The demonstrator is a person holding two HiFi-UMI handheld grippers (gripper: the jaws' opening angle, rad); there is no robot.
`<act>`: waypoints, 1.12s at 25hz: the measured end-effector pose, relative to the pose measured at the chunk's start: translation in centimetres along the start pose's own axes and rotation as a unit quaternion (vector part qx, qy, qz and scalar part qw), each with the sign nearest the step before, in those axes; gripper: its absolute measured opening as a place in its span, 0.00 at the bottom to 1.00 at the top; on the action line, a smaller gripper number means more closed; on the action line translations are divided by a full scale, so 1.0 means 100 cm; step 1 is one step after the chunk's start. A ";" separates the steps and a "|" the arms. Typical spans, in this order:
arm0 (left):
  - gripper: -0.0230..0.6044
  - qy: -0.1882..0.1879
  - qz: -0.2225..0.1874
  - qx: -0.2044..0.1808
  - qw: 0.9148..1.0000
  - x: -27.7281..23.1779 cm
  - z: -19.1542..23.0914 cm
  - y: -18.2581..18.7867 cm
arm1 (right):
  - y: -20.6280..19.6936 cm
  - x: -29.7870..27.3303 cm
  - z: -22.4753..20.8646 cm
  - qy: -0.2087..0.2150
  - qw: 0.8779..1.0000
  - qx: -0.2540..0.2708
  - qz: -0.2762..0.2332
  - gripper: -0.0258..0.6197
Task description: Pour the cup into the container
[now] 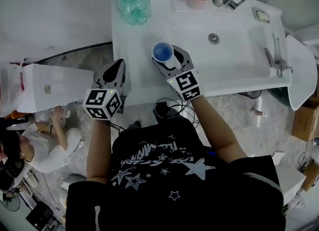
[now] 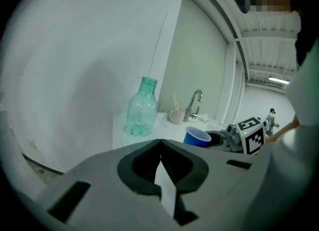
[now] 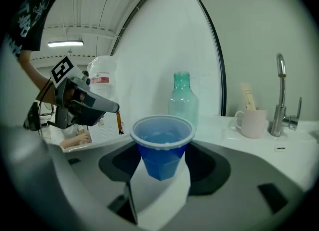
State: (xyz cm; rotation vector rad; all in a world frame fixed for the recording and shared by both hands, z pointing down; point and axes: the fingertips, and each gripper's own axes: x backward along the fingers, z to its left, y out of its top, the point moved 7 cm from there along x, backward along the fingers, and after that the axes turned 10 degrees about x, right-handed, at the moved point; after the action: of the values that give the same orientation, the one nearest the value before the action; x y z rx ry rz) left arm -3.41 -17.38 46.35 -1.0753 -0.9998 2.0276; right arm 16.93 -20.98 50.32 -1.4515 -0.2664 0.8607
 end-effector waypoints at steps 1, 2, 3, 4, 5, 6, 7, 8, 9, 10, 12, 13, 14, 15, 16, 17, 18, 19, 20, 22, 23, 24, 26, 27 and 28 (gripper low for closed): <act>0.05 -0.003 0.002 0.003 1.000 0.001 0.002 -0.001 | -0.003 -0.001 0.005 0.003 1.000 0.001 0.005 0.47; 0.05 -0.006 0.004 0.006 1.000 0.002 0.003 -0.002 | -0.005 -0.002 0.010 0.008 1.000 0.002 0.011 0.47; 0.05 -0.010 0.006 0.008 1.000 0.003 0.005 -0.003 | -0.007 -0.003 0.014 0.014 1.000 0.002 0.018 0.48; 0.05 -0.015 0.008 0.009 1.000 0.004 0.006 -0.004 | -0.009 -0.004 0.018 0.021 0.999 -0.001 0.025 0.48; 0.05 -0.019 0.010 0.010 1.000 0.006 0.007 -0.006 | -0.011 -0.005 0.021 0.028 0.999 -0.005 0.032 0.47; 0.05 -0.023 0.012 0.010 1.000 0.007 0.008 -0.007 | -0.013 -0.006 0.023 0.031 0.999 -0.009 0.039 0.48; 0.05 -0.026 0.014 0.011 1.000 0.008 0.010 -0.008 | -0.014 -0.008 0.024 0.032 0.998 -0.009 0.047 0.48; 0.05 -0.029 0.016 0.011 0.999 0.009 0.011 -0.009 | -0.015 -0.009 0.025 0.031 0.998 -0.007 0.056 0.48; 0.05 -0.031 0.018 0.010 0.999 0.011 0.012 -0.009 | -0.016 -0.010 0.025 0.030 0.997 -0.004 0.065 0.48; 0.05 -0.033 0.019 0.009 0.999 0.013 0.013 -0.010 | -0.016 -0.011 0.026 0.030 0.997 -0.004 0.075 0.48; 0.05 -0.040 0.021 0.008 0.999 0.016 0.014 -0.010 | -0.018 -0.010 0.028 0.029 0.995 -0.007 0.091 0.48; 0.05 -0.043 0.022 0.008 0.999 0.018 0.014 -0.011 | -0.018 -0.010 0.028 0.027 0.995 -0.007 0.098 0.48; 0.05 -0.045 0.023 0.008 0.999 0.019 0.015 -0.012 | -0.019 -0.010 0.028 0.024 0.994 -0.005 0.105 0.48; 0.05 -0.048 0.024 0.008 0.999 0.021 0.016 -0.013 | -0.019 -0.011 0.028 0.021 0.994 -0.002 0.110 0.48; 0.05 -0.049 0.025 0.008 0.998 0.023 0.016 -0.014 | -0.020 -0.012 0.029 0.019 0.993 0.003 0.115 0.48; 0.05 -0.051 0.026 0.008 0.998 0.025 0.017 -0.016 | -0.021 -0.014 0.029 0.019 0.993 0.006 0.118 0.48; 0.05 -0.053 0.027 0.008 0.998 0.027 0.018 -0.017 | -0.022 -0.015 0.030 0.018 0.993 0.008 0.119 0.48; 0.05 -0.055 0.027 0.008 0.998 0.029 0.018 -0.018 | -0.021 -0.014 0.031 0.016 0.992 0.007 0.123 0.49; 0.05 -0.057 0.027 0.009 0.998 0.031 0.019 -0.019 | -0.021 -0.014 0.032 0.014 0.992 0.005 0.127 0.49; 0.05 -0.060 0.027 0.010 0.998 0.035 0.020 -0.021 | -0.022 -0.012 0.032 0.008 0.991 0.004 0.136 0.50; 0.05 -0.061 0.027 0.010 0.998 0.037 0.021 -0.021 | -0.023 -0.012 0.032 0.006 0.990 0.003 0.141 0.50; 0.05 -0.063 0.026 0.010 0.998 0.039 0.022 -0.022 | -0.024 -0.011 0.033 0.004 0.989 0.002 0.149 0.51; 0.05 -0.065 0.025 0.009 0.997 0.043 0.024 -0.022 | -0.026 -0.010 0.036 0.004 0.987 0.001 0.163 0.51; 0.05 -0.067 0.025 0.009 0.997 0.045 0.025 -0.022 | -0.025 -0.009 0.038 0.004 0.986 0.001 0.168 0.51; 0.05 -0.069 0.024 0.009 0.997 0.047 0.026 -0.022 | -0.023 -0.008 0.040 0.003 0.985 0.000 0.171 0.51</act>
State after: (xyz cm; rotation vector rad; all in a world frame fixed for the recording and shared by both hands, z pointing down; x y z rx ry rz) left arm -7.46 -13.33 47.37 -0.9698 -1.0322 2.1691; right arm 14.65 -18.28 53.36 -1.5228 -0.0108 1.1312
